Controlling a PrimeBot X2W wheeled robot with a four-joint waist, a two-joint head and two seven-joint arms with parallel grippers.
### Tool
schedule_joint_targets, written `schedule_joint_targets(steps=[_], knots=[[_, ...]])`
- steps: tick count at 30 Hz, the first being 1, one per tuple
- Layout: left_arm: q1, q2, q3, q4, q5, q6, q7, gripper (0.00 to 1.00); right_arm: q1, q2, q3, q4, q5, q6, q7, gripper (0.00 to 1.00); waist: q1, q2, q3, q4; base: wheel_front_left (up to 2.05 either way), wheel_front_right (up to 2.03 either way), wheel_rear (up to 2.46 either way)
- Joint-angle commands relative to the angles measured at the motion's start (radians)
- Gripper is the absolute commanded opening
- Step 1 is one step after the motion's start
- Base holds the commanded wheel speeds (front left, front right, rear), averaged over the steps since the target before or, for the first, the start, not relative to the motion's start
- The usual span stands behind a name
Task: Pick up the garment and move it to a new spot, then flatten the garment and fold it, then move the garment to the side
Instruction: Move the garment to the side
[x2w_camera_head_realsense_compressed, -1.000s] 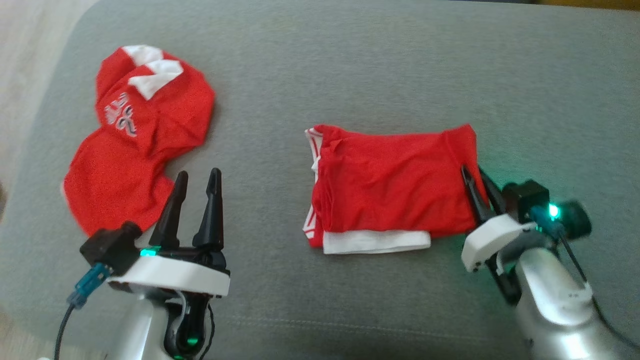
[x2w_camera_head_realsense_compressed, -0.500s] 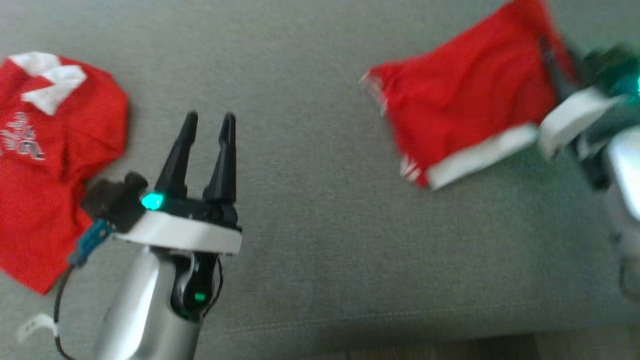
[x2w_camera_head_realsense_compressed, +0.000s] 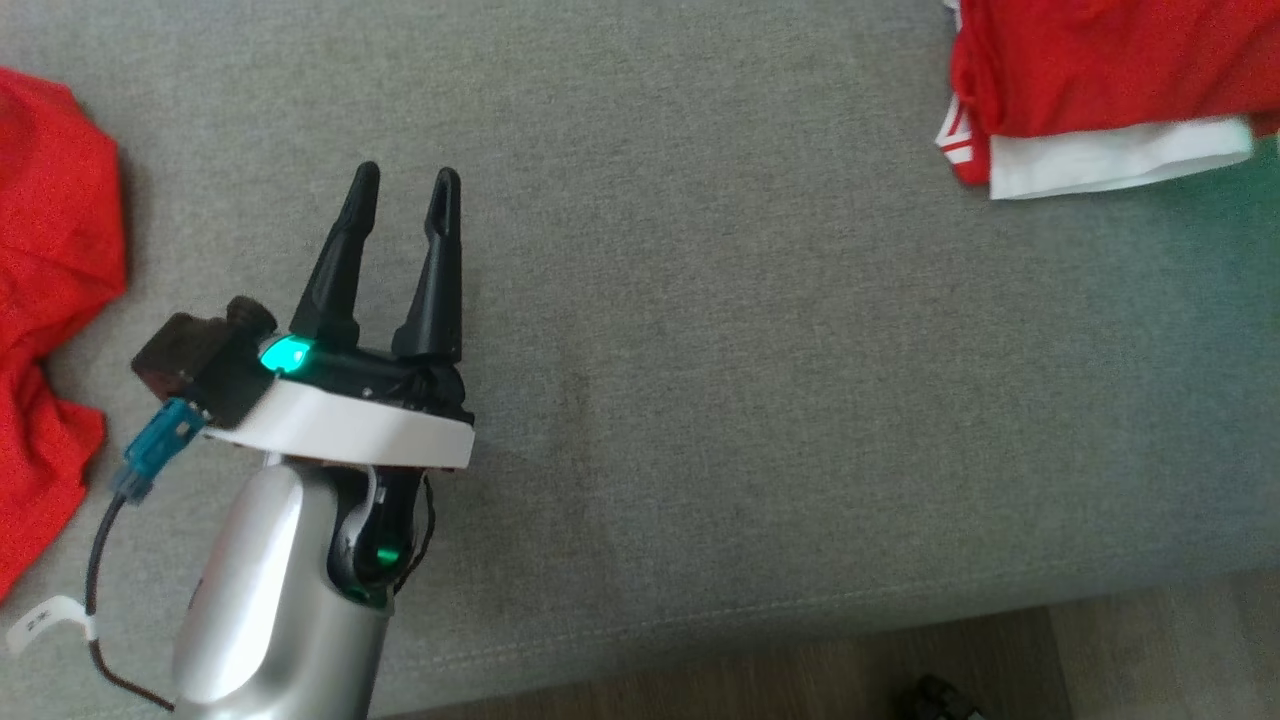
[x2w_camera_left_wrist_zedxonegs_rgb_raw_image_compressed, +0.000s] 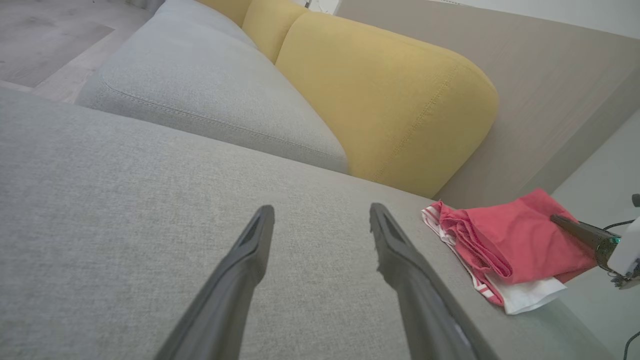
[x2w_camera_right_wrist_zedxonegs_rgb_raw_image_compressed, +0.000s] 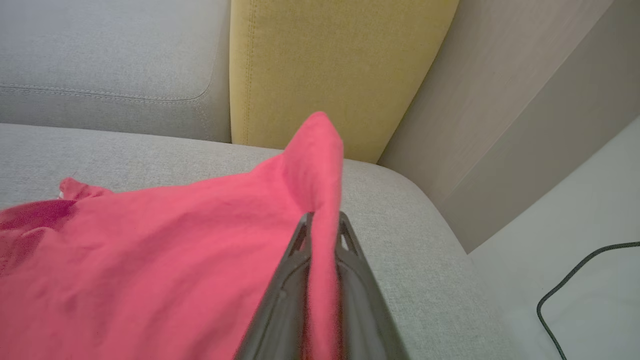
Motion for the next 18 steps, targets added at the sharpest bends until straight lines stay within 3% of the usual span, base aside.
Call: schedule_joint_targets(steps=[1,10,11,13,18], knots=[[-0.03,0.022,0.034,-0.034,-0.005,-0.006,-0.005,1.0,-0.038,-0.001,-0.026,-0.03,-0.023,0.007,-0.003,0.0,-0.0001,0.0,0.009,0.004,0.0,0.0,0.0],[-0.033,0.027,0.041,-0.03,-0.008,-0.006,-0.005,1.0,-0.043,0.021,-0.088,-0.026,-0.079,0.007,-0.007,0.0,-0.0001,0.0,0.015,0.012,0.0,0.0,0.0],[-0.033,0.027,0.042,-0.028,-0.009,-0.006,-0.005,1.0,-0.04,0.028,-0.087,-0.024,-0.076,0.007,-0.004,0.36,-0.0001,0.0,0.014,0.013,0.0,0.0,0.0],[-0.035,0.025,0.044,-0.026,-0.01,-0.006,-0.005,1.0,-0.036,0.033,-0.088,-0.02,-0.074,0.007,0.009,1.0,-0.0001,0.0,0.011,0.015,0.0,0.0,0.0],[-0.036,0.019,0.044,-0.015,-0.017,-0.006,-0.005,1.0,-0.028,0.046,-0.052,-0.067,-0.109,0.007,0.003,1.0,-0.0001,0.0,-0.015,0.025,0.0,0.0,0.0]])
